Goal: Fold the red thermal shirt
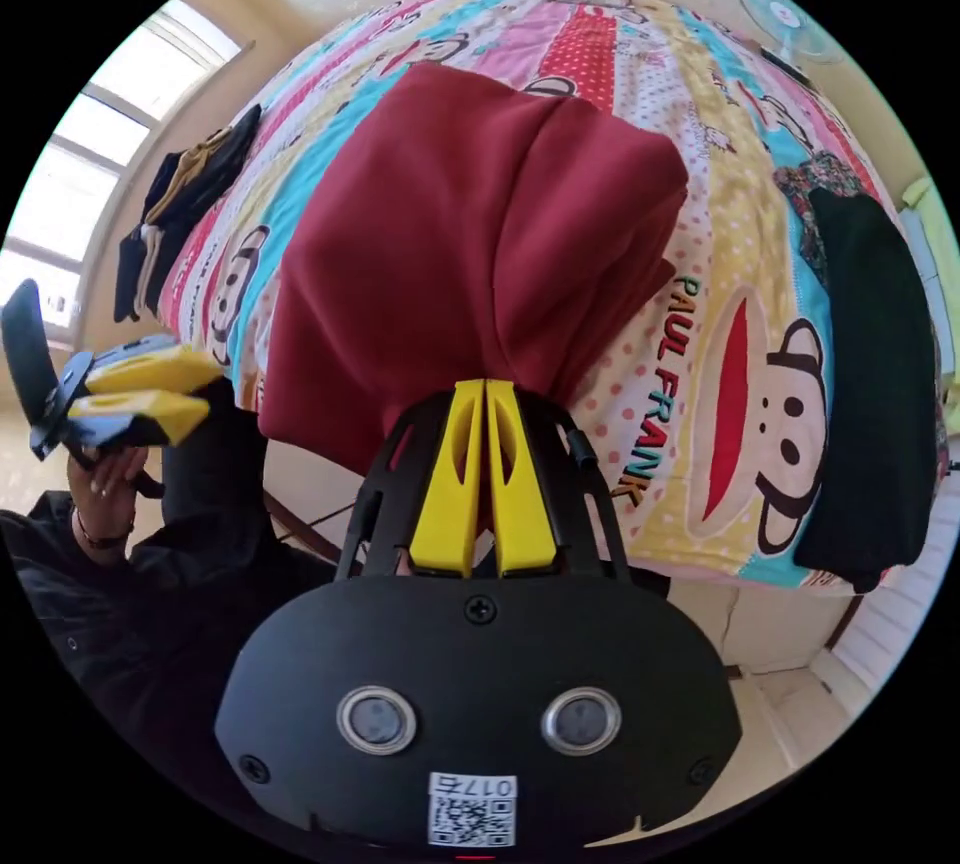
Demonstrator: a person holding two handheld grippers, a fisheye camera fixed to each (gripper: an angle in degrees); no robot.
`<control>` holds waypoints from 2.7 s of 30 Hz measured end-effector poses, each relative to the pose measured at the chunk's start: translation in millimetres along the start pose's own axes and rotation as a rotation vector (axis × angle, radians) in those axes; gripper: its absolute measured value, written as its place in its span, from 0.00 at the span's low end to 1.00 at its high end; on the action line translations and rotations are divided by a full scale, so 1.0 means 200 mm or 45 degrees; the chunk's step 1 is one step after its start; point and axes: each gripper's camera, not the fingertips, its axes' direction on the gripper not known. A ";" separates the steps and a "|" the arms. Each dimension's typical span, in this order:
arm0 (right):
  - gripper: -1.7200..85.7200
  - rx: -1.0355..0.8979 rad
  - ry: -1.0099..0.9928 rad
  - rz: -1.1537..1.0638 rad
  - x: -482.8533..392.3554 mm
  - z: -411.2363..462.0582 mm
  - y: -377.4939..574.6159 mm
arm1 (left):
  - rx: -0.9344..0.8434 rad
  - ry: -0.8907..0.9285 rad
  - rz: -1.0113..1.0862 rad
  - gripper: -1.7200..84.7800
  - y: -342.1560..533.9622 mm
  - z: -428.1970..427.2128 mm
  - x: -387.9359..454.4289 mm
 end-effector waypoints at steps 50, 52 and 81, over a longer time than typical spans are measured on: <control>0.19 0.365 -1.092 0.675 1.03 -0.24 1.08 | -0.109 0.283 -0.300 0.15 -0.13 0.62 -0.56; 0.22 0.272 -1.094 0.702 1.03 -0.20 1.10 | -0.119 0.330 -0.339 0.13 -0.14 0.61 -0.57; 0.10 0.360 -0.934 0.339 0.51 -0.57 0.96 | -0.128 0.777 -0.513 0.25 -0.05 0.53 -0.54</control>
